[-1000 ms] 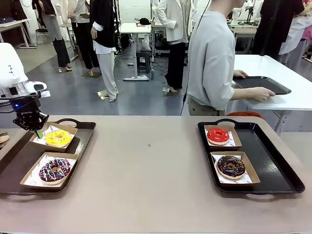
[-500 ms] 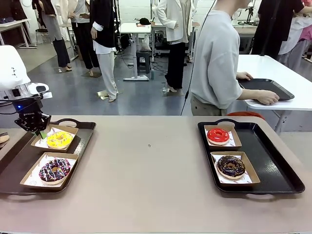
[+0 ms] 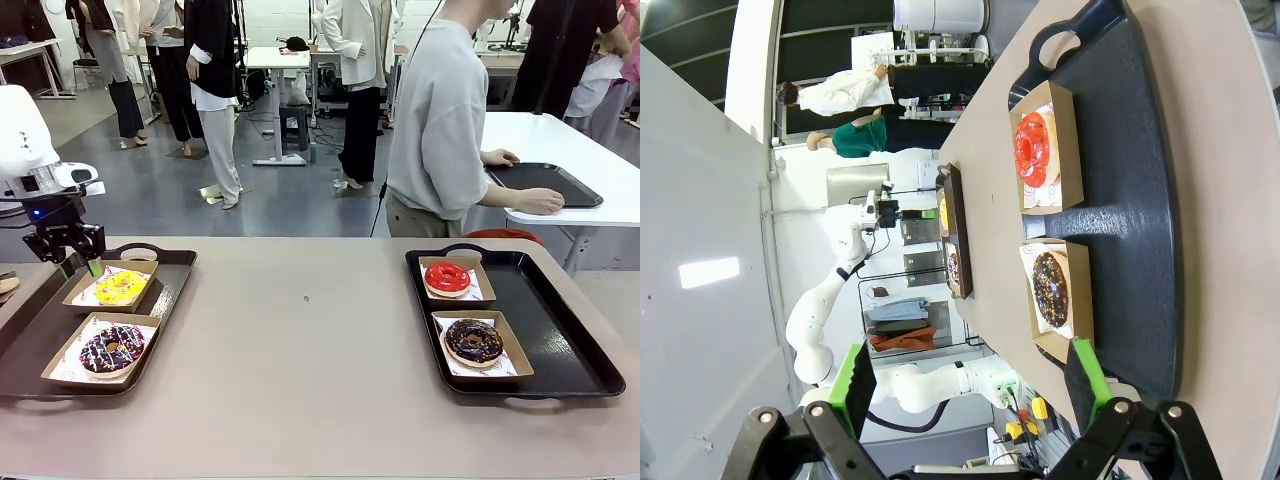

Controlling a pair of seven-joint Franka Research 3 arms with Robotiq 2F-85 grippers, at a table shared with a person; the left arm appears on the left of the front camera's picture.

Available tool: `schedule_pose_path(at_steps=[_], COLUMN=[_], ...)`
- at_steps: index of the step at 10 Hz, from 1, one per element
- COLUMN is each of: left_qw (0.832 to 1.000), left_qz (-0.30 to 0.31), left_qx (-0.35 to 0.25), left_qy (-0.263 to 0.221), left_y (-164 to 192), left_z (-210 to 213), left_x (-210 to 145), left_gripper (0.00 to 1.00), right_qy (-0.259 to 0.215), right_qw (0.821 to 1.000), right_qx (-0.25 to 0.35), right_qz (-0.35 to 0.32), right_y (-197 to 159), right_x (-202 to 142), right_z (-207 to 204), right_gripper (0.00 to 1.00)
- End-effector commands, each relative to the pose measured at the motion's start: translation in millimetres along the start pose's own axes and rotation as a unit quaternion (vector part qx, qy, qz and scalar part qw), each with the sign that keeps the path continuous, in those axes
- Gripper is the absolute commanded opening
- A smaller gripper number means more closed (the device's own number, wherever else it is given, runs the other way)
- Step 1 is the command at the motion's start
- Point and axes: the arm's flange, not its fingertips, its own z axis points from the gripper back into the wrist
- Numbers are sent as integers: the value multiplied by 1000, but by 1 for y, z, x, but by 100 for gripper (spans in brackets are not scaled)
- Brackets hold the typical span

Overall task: Individually package the donuts and arrange them on the tray.
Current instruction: Place the picked Paper togo box on the Handle tray.

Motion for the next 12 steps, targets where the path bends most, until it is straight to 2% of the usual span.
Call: schedule_pose_path(at_steps=[1, 4, 6, 9, 10, 11, 12], left_qw=[1000, 999, 997, 995, 996, 996, 996], left_qz=[-27, -37, -80, -91, -77, -84, -84], left_qx=[-13, 4, -6, -14, -18, -4, -4], left_qy=[5, 15, 5, -23, -30, -2, -2], left_y=[-5, -21, -30, -33, -31, -36, -36], left_z=[19, 38, 40, 46, 48, 48, 48], left_x=[-20, -54, -85, -119, -125, -106, -106], left_gripper=[72, 100, 96, 96, 96, 96, 96], right_qy=[0, 0, 0, 0, 0, 0, 0], right_qw=[1000, 1000, 1000, 1000, 1000, 1000, 1000], right_qx=[-1, -1, -1, -1, -1, -1, -1], right_qz=[-1, -1, -1, -1, -1, -1, -1], right_y=[0, 0, 0, 0, 0, 0, 0], right_x=[-1, -1, -1, -1, -1, -1, -1], right_z=[0, 0, 0, 0, 0, 0, 0], right_gripper=[100, 100, 100, 100, 100, 100, 100])
